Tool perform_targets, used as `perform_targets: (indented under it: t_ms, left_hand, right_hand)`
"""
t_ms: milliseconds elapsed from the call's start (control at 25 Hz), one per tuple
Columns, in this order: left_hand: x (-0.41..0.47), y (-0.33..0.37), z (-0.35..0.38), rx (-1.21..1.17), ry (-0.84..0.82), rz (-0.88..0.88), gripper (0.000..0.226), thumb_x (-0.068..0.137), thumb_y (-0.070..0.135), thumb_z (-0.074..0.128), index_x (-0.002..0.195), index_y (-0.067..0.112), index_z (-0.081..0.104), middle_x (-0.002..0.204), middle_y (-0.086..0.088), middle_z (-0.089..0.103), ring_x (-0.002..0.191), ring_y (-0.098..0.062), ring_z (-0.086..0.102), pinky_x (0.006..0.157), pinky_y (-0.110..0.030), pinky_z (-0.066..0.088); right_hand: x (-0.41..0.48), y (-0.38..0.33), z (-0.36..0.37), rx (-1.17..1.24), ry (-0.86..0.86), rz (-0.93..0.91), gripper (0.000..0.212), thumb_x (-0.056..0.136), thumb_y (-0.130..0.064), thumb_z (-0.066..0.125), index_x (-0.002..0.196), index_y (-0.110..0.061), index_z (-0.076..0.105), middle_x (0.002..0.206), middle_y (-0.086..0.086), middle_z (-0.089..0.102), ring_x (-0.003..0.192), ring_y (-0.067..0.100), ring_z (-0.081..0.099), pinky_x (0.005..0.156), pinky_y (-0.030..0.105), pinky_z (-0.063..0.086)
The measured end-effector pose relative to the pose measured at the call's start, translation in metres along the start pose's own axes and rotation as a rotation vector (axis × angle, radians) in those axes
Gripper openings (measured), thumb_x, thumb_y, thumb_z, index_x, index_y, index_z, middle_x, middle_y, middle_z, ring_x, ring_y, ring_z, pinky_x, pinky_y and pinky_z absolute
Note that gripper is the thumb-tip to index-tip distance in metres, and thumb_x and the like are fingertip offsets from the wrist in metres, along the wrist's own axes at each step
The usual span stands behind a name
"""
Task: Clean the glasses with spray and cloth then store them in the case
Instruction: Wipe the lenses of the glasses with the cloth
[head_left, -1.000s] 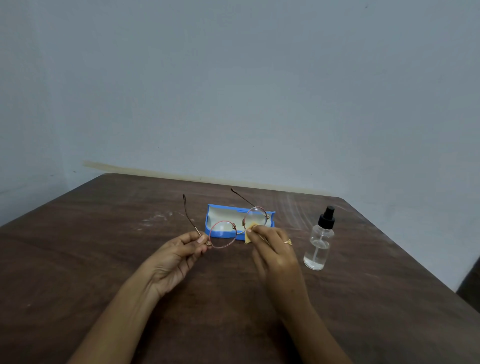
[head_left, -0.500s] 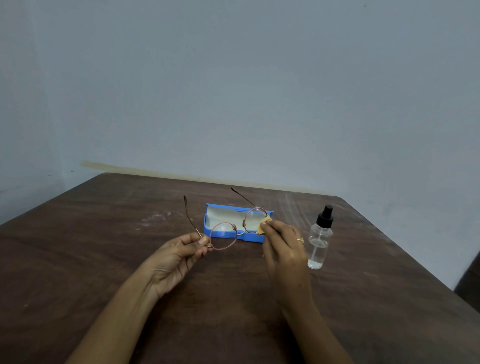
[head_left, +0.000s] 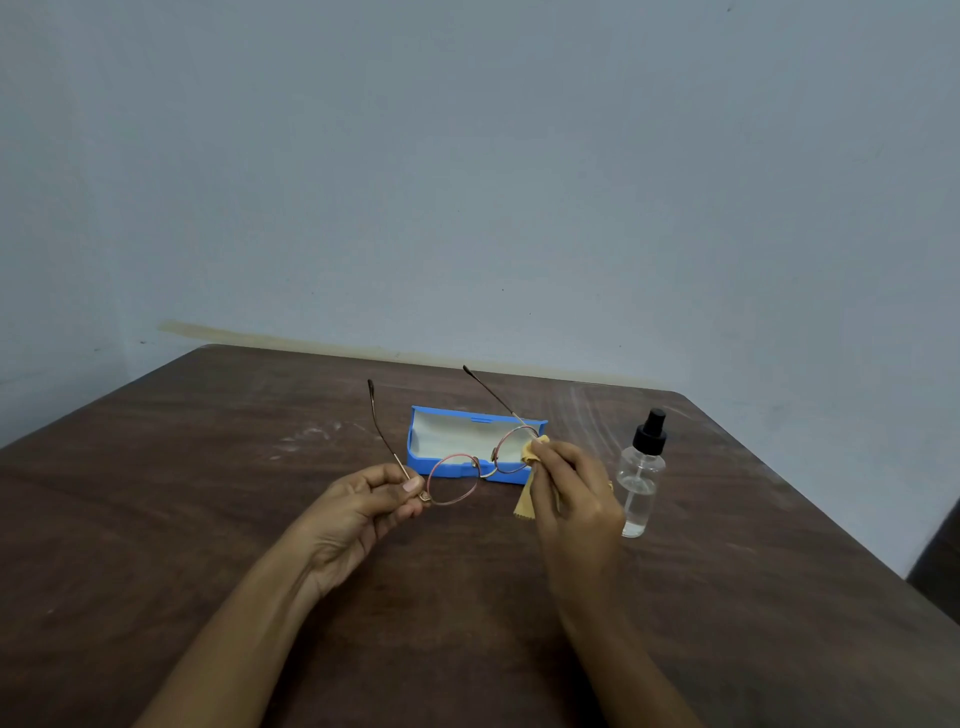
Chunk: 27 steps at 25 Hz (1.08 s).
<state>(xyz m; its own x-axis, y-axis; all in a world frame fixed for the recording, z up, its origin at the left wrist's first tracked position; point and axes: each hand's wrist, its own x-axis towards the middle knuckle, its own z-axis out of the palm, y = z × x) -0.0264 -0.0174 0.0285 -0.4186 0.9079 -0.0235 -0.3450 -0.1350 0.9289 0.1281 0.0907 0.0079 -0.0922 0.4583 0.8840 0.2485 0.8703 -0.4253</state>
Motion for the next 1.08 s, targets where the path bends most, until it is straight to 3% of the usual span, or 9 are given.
perform_targets:
  t_ms: [200, 560, 800, 960, 1080]
  left_hand:
    - [0.0003, -0.0021, 0.0012, 0.029, 0.008, 0.028, 0.016, 0.083, -0.007, 0.05, 0.073, 0.004, 0.056, 0.05, 0.001, 0.065, 0.043, -0.002, 0.059, 0.045, -0.008, 0.049]
    - [-0.0007, -0.0021, 0.0019, 0.062, -0.008, 0.039, 0.016, 0.083, -0.007, 0.051, 0.073, 0.005, 0.055, 0.051, 0.002, 0.065, 0.043, -0.003, 0.059, 0.045, -0.009, 0.049]
    - [0.0007, -0.0031, -0.0013, 0.01, -0.011, 0.028, 0.017, 0.082, -0.009, 0.05, 0.073, 0.006, 0.055, 0.051, 0.001, 0.066, 0.043, -0.002, 0.059, 0.045, -0.008, 0.048]
    - [0.0011, -0.0013, -0.0027, -0.071, -0.043, 0.008, 0.017, 0.06, -0.003, 0.066, 0.071, 0.005, 0.057, 0.053, -0.001, 0.064, 0.042, -0.002, 0.058, 0.044, -0.007, 0.048]
    - [0.0035, -0.0014, -0.0037, -0.112, -0.026, 0.007, 0.026, 0.068, -0.014, 0.056, 0.057, 0.008, 0.064, 0.052, -0.003, 0.063, 0.041, -0.003, 0.057, 0.043, -0.007, 0.048]
  right_hand:
    - [0.0002, -0.0017, -0.0011, -0.007, 0.028, -0.038, 0.028, 0.086, -0.014, 0.048, 0.102, -0.002, 0.067, 0.097, 0.008, 0.066, 0.094, 0.008, 0.055, 0.088, 0.005, 0.039]
    - [-0.0009, -0.003, -0.002, -0.083, -0.007, -0.247, 0.025, 0.087, -0.005, 0.05, 0.107, 0.003, 0.064, 0.102, 0.014, 0.065, 0.099, 0.02, 0.055, 0.085, 0.03, 0.047]
    - [-0.0013, -0.0068, -0.0002, -0.135, -0.104, -0.348, 0.031, 0.095, -0.011, 0.04, 0.108, 0.004, 0.064, 0.103, 0.014, 0.066, 0.101, 0.019, 0.051, 0.092, 0.02, 0.039]
    - [-0.0034, -0.0069, 0.0025, -0.118, -0.151, -0.361, 0.035, 0.097, -0.014, 0.036, 0.106, 0.004, 0.065, 0.104, 0.014, 0.066, 0.1, 0.017, 0.05, 0.092, 0.017, 0.036]
    - [-0.004, -0.0069, 0.004, -0.115, -0.158, -0.369, 0.036, 0.097, -0.015, 0.036, 0.103, 0.004, 0.066, 0.102, 0.013, 0.067, 0.098, 0.016, 0.05, 0.089, 0.015, 0.036]
